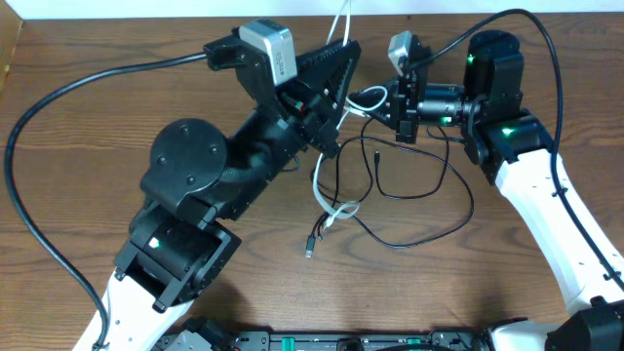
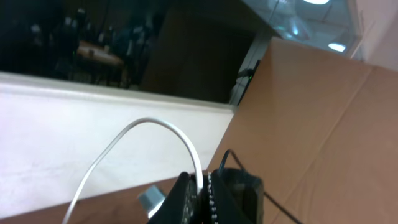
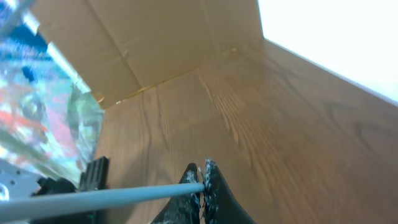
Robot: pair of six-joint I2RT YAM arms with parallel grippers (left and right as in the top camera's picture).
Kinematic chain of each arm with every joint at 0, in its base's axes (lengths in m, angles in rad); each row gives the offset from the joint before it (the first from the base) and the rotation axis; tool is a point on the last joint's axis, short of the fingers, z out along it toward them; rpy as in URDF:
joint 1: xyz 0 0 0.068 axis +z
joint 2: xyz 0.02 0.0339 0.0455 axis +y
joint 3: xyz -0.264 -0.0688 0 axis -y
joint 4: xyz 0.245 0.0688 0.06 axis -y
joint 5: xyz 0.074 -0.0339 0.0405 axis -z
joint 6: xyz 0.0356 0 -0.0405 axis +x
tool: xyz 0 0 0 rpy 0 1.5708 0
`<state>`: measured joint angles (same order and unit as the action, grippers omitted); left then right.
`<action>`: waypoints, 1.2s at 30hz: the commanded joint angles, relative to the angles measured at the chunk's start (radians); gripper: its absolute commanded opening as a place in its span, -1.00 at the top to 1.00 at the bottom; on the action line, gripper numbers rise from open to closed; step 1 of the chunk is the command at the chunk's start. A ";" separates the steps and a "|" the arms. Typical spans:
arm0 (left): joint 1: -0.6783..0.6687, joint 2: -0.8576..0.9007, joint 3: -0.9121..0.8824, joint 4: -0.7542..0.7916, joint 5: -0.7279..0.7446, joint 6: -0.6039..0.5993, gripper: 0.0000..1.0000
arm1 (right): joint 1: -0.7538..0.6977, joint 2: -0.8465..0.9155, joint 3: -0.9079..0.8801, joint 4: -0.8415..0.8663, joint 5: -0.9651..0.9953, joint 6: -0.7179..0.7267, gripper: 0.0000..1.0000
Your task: Untangle cables
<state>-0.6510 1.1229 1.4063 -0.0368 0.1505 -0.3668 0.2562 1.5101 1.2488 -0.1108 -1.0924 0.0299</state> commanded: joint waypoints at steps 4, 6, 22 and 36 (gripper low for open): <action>0.000 -0.006 0.001 -0.206 -0.098 -0.005 0.21 | -0.094 0.003 0.013 -0.119 0.106 0.164 0.98; 0.000 -0.006 0.001 -0.280 -0.142 -0.005 -0.27 | -0.123 -0.009 0.015 -0.145 0.167 0.202 0.97; 0.000 0.050 0.000 -0.404 -0.144 -0.005 -0.78 | -0.419 -0.015 0.694 -0.818 0.781 0.196 0.98; 0.000 0.079 0.000 -0.436 -0.143 -0.005 -0.79 | -0.750 0.428 0.998 -0.956 0.917 0.058 0.98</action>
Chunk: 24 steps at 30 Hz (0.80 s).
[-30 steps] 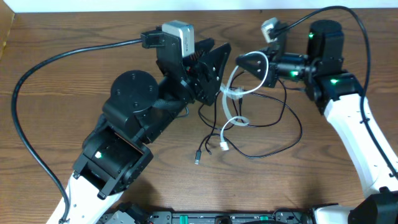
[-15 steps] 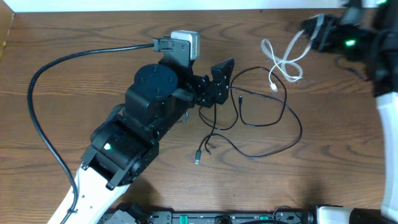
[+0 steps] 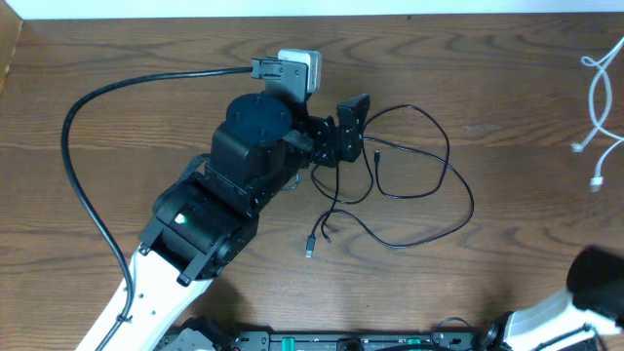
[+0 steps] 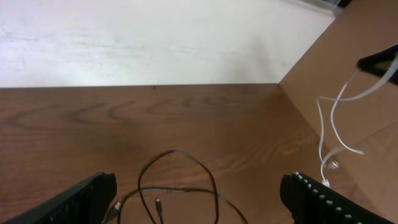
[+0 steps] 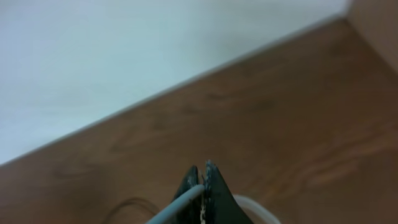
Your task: Untangle cables
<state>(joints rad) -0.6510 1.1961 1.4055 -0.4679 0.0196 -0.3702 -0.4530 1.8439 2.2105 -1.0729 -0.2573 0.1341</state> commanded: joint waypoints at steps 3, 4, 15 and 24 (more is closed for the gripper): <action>0.000 0.009 0.001 -0.016 -0.013 -0.002 -0.78 | -0.087 0.204 0.036 0.053 0.082 -0.045 0.98; 0.000 0.012 0.001 -0.022 -0.013 -0.002 -0.78 | -0.101 0.236 0.036 0.063 0.083 -0.045 0.98; 0.000 0.069 0.001 -0.034 -0.005 -0.003 -0.78 | -0.204 0.495 0.036 -0.069 0.154 0.050 0.15; 0.000 0.072 0.001 -0.022 -0.005 -0.002 -0.78 | -0.213 0.517 0.051 -0.256 0.074 0.052 -0.75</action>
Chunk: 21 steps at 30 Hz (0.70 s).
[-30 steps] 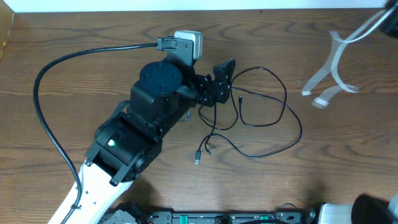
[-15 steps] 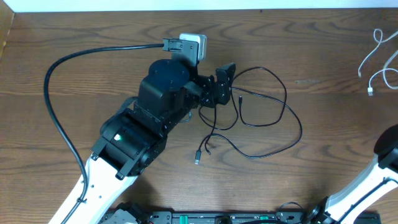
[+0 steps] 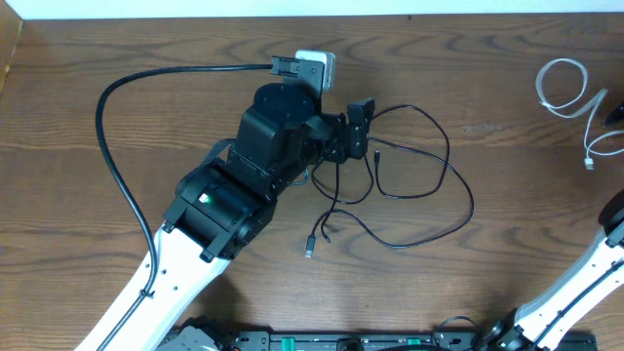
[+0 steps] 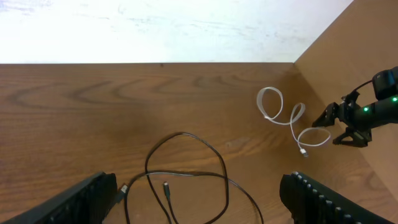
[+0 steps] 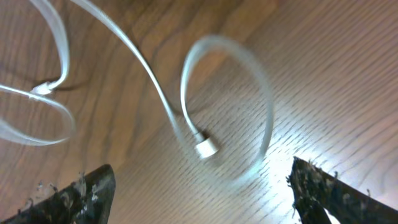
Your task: Untangle cables
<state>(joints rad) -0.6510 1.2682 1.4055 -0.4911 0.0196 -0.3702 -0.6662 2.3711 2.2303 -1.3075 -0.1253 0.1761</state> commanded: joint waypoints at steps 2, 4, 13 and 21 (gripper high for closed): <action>0.000 0.000 0.001 -0.003 0.000 -0.002 -0.78 | 0.001 -0.011 0.054 -0.064 -0.162 0.004 -0.75; 0.000 0.002 0.001 -0.008 0.028 -0.001 -0.79 | 0.008 -0.011 0.087 -0.095 -0.311 -0.075 -0.78; 0.000 0.123 0.001 -0.076 0.234 0.141 -0.78 | 0.133 -0.011 0.279 -0.312 -0.603 -0.410 -0.99; 0.000 0.332 0.001 -0.260 0.322 0.408 -0.78 | 0.229 -0.011 0.291 -0.359 -0.603 -0.463 -0.99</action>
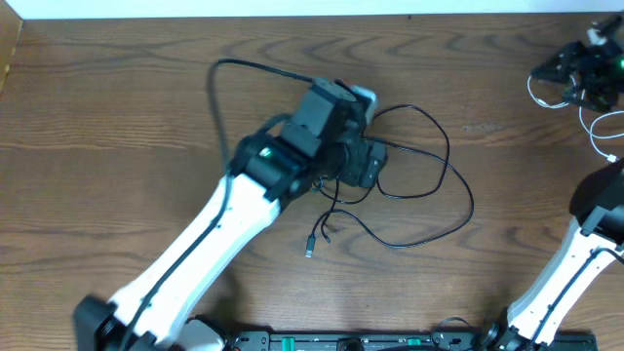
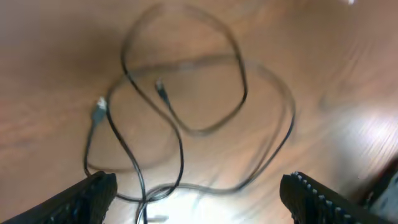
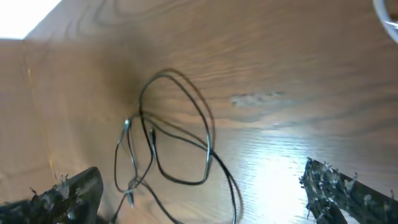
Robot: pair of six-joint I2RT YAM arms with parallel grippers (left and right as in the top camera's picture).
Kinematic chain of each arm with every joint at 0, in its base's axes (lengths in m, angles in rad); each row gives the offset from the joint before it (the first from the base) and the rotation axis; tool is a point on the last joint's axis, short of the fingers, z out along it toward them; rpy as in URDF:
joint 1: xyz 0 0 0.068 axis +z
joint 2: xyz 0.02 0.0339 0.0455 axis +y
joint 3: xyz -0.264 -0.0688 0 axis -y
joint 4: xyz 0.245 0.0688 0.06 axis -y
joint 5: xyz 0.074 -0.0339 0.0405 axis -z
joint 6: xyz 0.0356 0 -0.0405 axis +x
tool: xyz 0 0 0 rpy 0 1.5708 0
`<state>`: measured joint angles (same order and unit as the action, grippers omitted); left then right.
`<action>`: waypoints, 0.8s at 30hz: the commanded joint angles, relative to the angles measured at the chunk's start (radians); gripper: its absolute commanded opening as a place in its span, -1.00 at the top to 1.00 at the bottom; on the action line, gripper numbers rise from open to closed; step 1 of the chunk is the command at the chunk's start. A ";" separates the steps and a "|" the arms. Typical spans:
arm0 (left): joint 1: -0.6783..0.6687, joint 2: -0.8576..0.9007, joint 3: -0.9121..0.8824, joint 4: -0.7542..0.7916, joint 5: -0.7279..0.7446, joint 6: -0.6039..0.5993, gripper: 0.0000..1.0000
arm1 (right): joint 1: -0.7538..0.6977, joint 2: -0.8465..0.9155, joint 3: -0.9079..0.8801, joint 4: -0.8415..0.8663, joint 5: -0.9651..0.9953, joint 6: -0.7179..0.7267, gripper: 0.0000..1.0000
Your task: Untangle cables
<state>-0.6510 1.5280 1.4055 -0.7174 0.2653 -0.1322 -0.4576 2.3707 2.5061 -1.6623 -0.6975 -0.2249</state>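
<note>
A black cable (image 1: pixel 421 168) lies in loose loops at the table's middle, its plug ends (image 1: pixel 310 249) toward the front. In the left wrist view the black cable (image 2: pixel 186 106) lies below my open left gripper (image 2: pixel 196 205). From overhead, that left gripper (image 1: pixel 363 161) hangs over the loops' left side, with nothing between its fingers. A white cable (image 1: pixel 593 132) lies apart at the far right edge. My right gripper (image 1: pixel 585 68) is open beside it at the back right. In the right wrist view the right gripper (image 3: pixel 208 199) faces the distant black cable (image 3: pixel 180 137).
The left arm (image 1: pixel 224 234) crosses the table from the front left, with its own thick black lead (image 1: pixel 263 70) arching behind it. The wooden table (image 1: pixel 117 117) ends at a white wall along the back. A cardboard wall (image 3: pixel 25 112) borders one side.
My left gripper, which looked out across the table, now points down over the black cable's loops. My right gripper, then close above the white cable, now faces the black cable from farther off.
Both grippers were shut on the white cable above the tangle. Then the left was open by the black cable and the right held the white cable at the far right. The right then stood open over the white cable, which now lies apart from the black one.
</note>
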 commanded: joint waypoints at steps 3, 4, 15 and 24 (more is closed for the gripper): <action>0.000 0.166 0.001 -0.057 0.093 0.263 -0.78 | 0.035 -0.011 0.015 -0.011 -0.027 -0.064 -0.99; 0.000 0.201 0.001 -0.061 0.093 0.292 -0.78 | 0.039 -0.011 0.015 -0.014 -0.027 -0.065 -0.99; -0.003 0.475 0.001 -0.119 0.089 0.368 -0.29 | 0.040 -0.011 0.015 -0.036 -0.027 -0.083 -0.99; -0.002 0.462 0.013 -0.105 0.032 0.352 0.82 | 0.059 -0.011 0.015 -0.036 -0.040 -0.075 -0.93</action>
<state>-0.6518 2.0125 1.4048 -0.8097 0.3233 0.2253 -0.4210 2.3707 2.5061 -1.6951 -0.7048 -0.2852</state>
